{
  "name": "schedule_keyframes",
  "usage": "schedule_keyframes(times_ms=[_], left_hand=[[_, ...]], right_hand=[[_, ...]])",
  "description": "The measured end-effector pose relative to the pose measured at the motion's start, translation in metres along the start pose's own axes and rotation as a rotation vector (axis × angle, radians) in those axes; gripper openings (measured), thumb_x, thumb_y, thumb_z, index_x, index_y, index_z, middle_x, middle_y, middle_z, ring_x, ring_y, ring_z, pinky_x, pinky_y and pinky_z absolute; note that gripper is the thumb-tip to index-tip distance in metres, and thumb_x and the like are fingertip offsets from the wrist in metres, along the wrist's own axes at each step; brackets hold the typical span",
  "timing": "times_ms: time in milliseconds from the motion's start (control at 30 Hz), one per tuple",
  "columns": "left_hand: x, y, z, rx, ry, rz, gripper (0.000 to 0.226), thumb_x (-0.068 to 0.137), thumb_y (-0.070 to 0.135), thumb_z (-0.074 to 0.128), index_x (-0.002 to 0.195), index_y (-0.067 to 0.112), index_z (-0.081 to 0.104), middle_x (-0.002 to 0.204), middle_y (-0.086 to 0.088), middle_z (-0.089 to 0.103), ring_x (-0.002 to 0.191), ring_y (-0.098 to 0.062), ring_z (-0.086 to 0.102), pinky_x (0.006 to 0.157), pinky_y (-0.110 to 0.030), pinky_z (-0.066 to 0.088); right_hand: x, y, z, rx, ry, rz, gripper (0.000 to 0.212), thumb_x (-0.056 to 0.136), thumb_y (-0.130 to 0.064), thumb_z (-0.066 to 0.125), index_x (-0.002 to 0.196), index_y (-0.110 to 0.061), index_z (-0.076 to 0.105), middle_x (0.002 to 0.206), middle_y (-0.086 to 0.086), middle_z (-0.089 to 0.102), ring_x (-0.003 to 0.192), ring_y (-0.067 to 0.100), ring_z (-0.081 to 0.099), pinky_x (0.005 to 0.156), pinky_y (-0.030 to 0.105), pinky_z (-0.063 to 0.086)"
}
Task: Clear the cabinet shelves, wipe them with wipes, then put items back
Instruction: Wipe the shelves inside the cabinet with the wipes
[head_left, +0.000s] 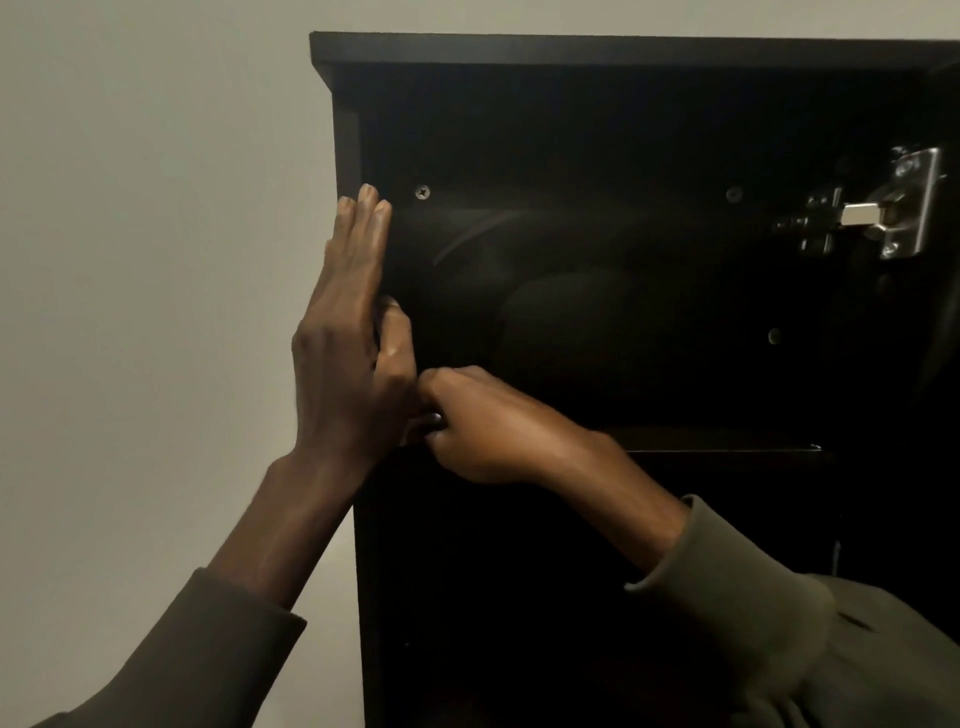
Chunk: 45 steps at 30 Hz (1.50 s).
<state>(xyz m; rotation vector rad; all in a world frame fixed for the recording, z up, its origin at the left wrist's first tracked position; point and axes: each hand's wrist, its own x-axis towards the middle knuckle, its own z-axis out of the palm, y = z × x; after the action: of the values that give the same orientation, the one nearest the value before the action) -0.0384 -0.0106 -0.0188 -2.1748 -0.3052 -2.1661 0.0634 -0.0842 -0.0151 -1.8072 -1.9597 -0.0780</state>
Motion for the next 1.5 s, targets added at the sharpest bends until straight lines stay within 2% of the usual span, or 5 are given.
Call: schedule_keyframes(times_ms=[133,300,533,1000,1500], left_hand=[[-0.001,-0.001,0.0,-0.018,0.002,0.0,0.061,0.089,-0.001,0.041,0.15,0.007,0.035,0.159,-0.005,0.031,0.149,-0.017,0.024,0.111,-0.045,0.041],[-0.002,0.003,0.006,-0.015,0.015,-0.009,0.062,0.087,-0.002,0.041,0.149,0.005,0.036,0.158,-0.008,0.032,0.15,-0.019,0.021,0.118,-0.045,0.03],[-0.006,0.008,0.017,-0.001,0.063,-0.025,0.061,0.088,-0.002,0.042,0.149,0.005,0.037,0.158,-0.006,0.031,0.151,-0.023,0.018,0.125,-0.039,0.013],[-0.009,0.01,0.018,-0.032,0.065,-0.046,0.057,0.091,0.002,0.042,0.148,0.007,0.038,0.158,-0.003,0.031,0.151,-0.023,0.019,0.125,-0.035,0.011],[-0.009,0.012,0.011,-0.044,0.043,-0.054,0.058,0.092,-0.001,0.04,0.149,0.005,0.035,0.158,-0.006,0.031,0.151,-0.02,0.018,0.125,-0.034,0.014]], right_hand=[[-0.033,0.006,-0.024,0.21,-0.115,-0.079,0.019,0.087,-0.02,0.07,0.097,-0.036,0.069,0.095,-0.014,0.069,0.091,0.0,0.064,0.081,0.026,0.054],[-0.032,0.039,-0.026,0.117,0.337,0.015,0.031,0.087,-0.009,0.065,0.102,-0.035,0.074,0.106,-0.014,0.069,0.097,-0.001,0.063,0.083,0.025,0.054],[-0.049,0.014,0.001,-0.079,-0.081,0.108,0.04,0.1,-0.052,0.035,0.136,-0.04,0.046,0.131,-0.01,0.058,0.116,0.012,0.057,0.097,0.04,0.048],[-0.135,0.074,-0.055,-0.335,0.057,0.822,0.061,0.095,-0.062,0.006,0.144,-0.04,0.036,0.147,-0.003,0.045,0.134,0.023,0.042,0.107,0.048,0.033],[-0.06,-0.001,0.001,-0.281,-0.042,0.2,0.042,0.103,-0.049,0.024,0.136,-0.034,0.045,0.143,-0.007,0.048,0.129,0.022,0.047,0.1,0.046,0.039]])
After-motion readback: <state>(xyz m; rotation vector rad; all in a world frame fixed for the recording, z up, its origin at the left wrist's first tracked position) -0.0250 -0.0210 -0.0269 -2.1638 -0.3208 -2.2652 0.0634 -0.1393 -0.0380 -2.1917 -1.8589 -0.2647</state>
